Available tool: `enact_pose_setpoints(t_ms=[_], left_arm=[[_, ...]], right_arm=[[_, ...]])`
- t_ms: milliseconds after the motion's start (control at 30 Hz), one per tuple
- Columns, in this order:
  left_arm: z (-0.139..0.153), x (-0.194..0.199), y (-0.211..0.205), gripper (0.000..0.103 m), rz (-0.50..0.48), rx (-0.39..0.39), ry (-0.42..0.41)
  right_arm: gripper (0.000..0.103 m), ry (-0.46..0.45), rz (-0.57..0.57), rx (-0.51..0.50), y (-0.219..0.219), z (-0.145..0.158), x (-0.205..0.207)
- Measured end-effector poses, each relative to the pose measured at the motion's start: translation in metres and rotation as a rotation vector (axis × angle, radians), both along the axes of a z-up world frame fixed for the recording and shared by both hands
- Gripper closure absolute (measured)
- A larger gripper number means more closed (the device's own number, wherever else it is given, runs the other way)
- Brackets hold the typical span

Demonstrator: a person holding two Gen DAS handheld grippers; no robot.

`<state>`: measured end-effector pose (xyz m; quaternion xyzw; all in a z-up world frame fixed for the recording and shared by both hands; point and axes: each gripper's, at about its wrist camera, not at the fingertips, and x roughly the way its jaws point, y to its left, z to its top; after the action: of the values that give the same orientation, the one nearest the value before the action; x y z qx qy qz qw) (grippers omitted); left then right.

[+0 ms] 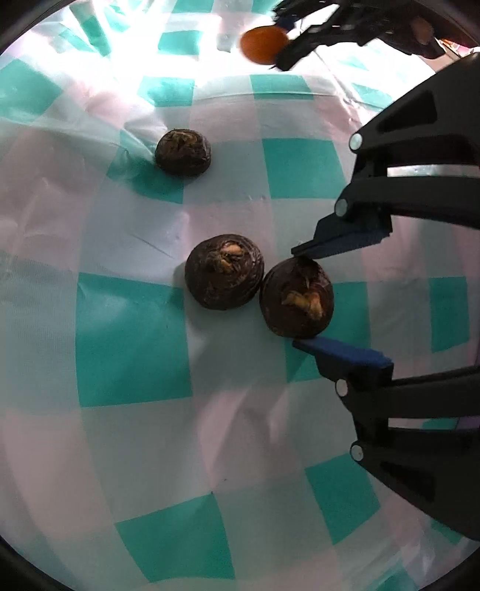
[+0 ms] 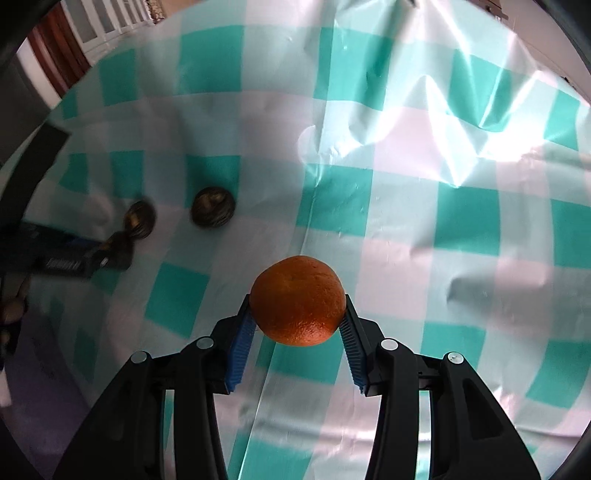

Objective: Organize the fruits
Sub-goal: 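Grasp the tangerine with the right tool while the left grasps a dark brown fruit, then carry the tangerine and dark fruit over the white box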

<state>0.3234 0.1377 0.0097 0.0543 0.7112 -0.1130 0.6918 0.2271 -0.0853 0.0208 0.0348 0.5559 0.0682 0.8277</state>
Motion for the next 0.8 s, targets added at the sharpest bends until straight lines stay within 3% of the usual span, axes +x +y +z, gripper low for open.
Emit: enact_pose_setpoints(t_ms=[167,267,367,467,700,767,800], left_arm=[[0.038,-0.02,-0.008,0.061,-0.007,-0.033,-0.077],[0.083,-0.05,-0.024,0.061,0.009,-0.055,-0.165],[0.128,-0.104,-0.048,0.061,0.051,-0.076,-0.28],[0.155,-0.171,-0.066,0.061,0.121,-0.109,-0.394],[0.169,-0.318,-0.115,0.061,0.161,-0.112,-0.559],[0.147,-0.346,-0.144,0.061,0.173,-0.114,-0.588],[0.152,-0.369,-0.148,0.061,0.185,-0.112,-0.607]], right_arm=[[0.058,-0.046,0.051,0.005,-0.013,0.026,-0.043],[0.058,-0.066,0.067,0.012,-0.033,0.034,-0.073],[0.058,-0.067,0.072,0.027,-0.049,0.039,-0.103],[0.058,-0.091,0.105,0.028,-0.069,0.052,-0.137],[0.058,-0.183,0.154,0.037,-0.116,0.092,-0.221],[0.058,-0.2,0.166,0.042,-0.124,0.098,-0.241],[0.058,-0.207,0.175,0.048,-0.129,0.101,-0.253]])
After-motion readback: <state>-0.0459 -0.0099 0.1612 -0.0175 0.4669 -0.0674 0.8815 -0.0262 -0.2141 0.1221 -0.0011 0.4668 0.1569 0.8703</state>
